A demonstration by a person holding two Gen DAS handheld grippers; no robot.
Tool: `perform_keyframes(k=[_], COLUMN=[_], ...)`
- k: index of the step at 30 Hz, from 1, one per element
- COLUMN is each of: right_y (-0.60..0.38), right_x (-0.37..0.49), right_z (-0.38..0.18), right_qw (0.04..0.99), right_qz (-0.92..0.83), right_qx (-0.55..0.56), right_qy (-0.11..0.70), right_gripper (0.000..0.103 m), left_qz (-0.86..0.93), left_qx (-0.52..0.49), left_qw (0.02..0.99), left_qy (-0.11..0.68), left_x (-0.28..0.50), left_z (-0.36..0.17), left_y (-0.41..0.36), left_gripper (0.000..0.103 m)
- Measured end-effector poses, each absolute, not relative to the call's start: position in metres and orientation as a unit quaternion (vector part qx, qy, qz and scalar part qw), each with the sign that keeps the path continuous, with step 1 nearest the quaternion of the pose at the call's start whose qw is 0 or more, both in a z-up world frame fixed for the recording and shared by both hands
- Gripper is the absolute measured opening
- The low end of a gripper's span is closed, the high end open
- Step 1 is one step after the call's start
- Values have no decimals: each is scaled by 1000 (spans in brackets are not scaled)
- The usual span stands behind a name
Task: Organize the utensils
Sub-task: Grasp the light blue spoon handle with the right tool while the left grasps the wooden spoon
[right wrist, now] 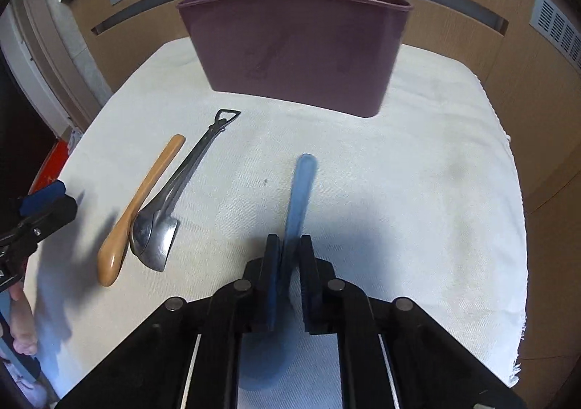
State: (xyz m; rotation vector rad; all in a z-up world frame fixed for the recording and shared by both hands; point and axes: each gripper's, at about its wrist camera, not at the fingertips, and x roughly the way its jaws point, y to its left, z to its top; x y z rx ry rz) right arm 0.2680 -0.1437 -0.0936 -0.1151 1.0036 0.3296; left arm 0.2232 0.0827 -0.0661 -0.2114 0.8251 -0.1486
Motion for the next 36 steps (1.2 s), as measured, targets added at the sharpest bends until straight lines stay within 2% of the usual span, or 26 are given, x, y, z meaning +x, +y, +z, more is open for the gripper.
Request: perform_keyframes(k=[6,8,10,13,22,25,27,36], right_y=[-172,-179,-185,-188,-196,-198,-198,-168], right_x=[257,255,254,252,246,245,246,280], right_z=[-84,-82,-82,-84,-86,-85,-83,-88], right_qw=[875,876,878,878,879,880,879,857], right_qz=[148,149,150,155,163,163,167,178], right_qx=[-32,-26,-24,-20,-11,-12,-9,0], right_qy=[461,458,454,452,448,446,446,483], right_gripper=[7,7,7,7,7,7,11,15], left_qz=[-114,-137,-151,-151,-128,-131,-132,-140], left_qx=[-92,-88,-76,-56,3,43,60,60], left_qw=[895,886,876,862,833,840,849,842], left_qy=[420,434,452,481,538,524,509,518], left_x=[230,237,249,269,320,322,316,284], left_z=[-69,-70,-70,-72,-81,-82,-83,-82], left_y=[62,55,48,40,22,13,9,21], left_gripper=[71,67,46,31,25,14,14,12])
